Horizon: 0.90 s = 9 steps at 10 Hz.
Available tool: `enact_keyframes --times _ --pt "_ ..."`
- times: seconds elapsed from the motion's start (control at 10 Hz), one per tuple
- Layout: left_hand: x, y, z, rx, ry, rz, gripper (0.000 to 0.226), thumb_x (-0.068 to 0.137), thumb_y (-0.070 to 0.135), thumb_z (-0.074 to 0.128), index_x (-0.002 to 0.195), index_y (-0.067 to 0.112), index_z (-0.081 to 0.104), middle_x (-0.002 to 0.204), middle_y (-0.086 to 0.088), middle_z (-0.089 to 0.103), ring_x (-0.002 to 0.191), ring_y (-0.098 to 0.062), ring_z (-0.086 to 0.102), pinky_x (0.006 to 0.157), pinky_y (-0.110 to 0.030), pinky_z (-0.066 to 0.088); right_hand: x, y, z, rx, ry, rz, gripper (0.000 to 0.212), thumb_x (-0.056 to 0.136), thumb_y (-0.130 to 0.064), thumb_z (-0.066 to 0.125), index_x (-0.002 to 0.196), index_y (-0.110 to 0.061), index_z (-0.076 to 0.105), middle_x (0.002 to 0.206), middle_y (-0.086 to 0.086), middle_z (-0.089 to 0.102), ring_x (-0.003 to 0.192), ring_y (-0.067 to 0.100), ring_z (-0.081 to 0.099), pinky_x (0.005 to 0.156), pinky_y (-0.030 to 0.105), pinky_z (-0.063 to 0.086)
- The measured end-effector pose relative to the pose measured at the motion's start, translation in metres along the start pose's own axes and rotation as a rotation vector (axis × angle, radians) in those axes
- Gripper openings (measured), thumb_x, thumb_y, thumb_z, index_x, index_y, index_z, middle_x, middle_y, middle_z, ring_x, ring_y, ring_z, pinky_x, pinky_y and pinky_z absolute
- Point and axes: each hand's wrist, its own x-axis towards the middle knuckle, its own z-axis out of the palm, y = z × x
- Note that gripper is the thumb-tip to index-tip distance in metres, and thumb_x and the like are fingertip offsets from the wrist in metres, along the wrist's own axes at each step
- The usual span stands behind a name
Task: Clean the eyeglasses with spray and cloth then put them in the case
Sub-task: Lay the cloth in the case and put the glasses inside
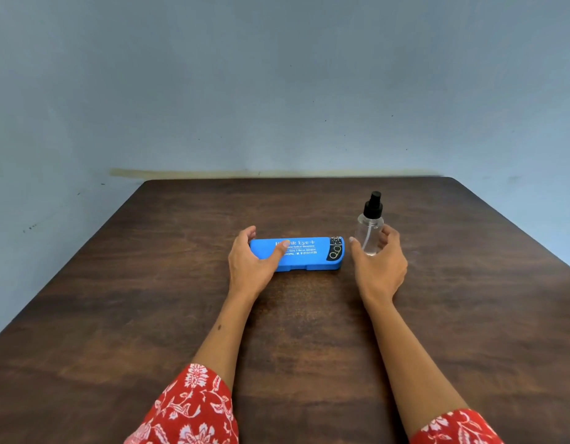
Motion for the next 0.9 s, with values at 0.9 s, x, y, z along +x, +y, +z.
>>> enact_keyframes --times 0.9 --pt "-0.0013 0.0007 0.0006 0.011 -0.014 0.021 0.073 0.073 0.047 0.073 0.133 0.017 0.043 0.134 -0.001 0.049 0.123 -0.014 0.043 0.101 -0.027 0.036 -0.0024 -0.0017 -0.0012 0.043 -0.063 0.023 0.066 0.074 -0.031 0.072 0.131 -0.018 0.042 0.128 0.002 0.055 0.116 0.017 0.051 0.092 0.033 0.041"
